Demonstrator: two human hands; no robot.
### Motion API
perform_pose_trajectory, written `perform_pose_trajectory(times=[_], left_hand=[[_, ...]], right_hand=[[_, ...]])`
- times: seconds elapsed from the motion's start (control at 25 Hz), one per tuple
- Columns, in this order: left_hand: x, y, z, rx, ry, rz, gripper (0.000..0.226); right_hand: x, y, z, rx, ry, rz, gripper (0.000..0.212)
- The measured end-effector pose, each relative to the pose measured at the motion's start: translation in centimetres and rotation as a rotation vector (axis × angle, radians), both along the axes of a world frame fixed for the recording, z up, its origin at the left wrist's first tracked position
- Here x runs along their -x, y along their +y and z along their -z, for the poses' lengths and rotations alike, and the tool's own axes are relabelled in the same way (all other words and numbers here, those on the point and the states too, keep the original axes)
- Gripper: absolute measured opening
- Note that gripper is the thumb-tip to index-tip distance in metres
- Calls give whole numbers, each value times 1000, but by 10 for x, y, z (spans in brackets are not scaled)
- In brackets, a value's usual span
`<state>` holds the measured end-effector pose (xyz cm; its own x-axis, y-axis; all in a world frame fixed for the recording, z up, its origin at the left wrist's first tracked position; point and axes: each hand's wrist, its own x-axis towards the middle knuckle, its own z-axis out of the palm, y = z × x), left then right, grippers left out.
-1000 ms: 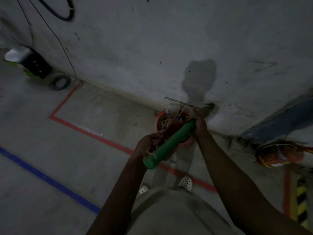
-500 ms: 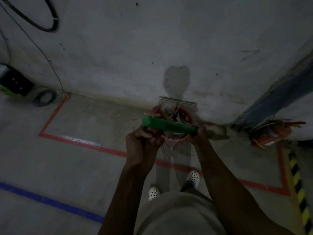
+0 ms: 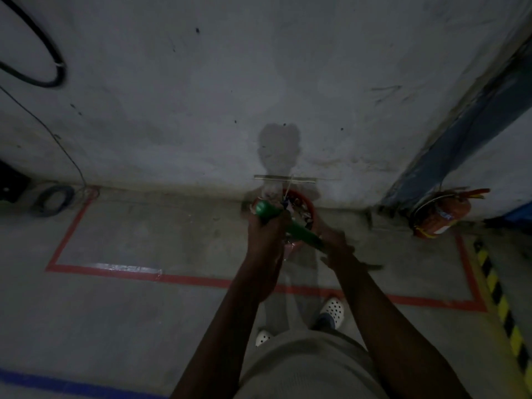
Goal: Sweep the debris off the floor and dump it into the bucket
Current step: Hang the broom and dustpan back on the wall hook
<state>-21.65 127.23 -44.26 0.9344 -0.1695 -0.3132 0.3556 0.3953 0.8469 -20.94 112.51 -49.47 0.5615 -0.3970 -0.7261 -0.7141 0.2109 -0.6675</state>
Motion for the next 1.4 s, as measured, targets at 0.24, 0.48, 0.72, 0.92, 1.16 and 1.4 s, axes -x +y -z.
perform_pose_trajectory(times=[0.24,0.48,0.72,0.92,1.16,1.4], left_hand=[[-1,-37,-3,-342,-89,97,34],[-22,-52,-3,-830,-400,56,25],[-46,-79,-17,-917,-446,80,31],[-60,-112,-42,-857,-508,207,26],[-87,-158,-64,-889,-538,456,19],[-75,-196,-99,-544,-671,539,9]], right_hand=[[-12,-25,-74,54,-676,-453,30],[-19,-41,-100,500,-581,-796,35],[-33,-57,-117,568,-621,-593,14],[-32,-74,-134,414,-788,-311,21],[-16,-107,-171,375,-1055,-111,27],[5,-137,-188,555,-1136,172,27]])
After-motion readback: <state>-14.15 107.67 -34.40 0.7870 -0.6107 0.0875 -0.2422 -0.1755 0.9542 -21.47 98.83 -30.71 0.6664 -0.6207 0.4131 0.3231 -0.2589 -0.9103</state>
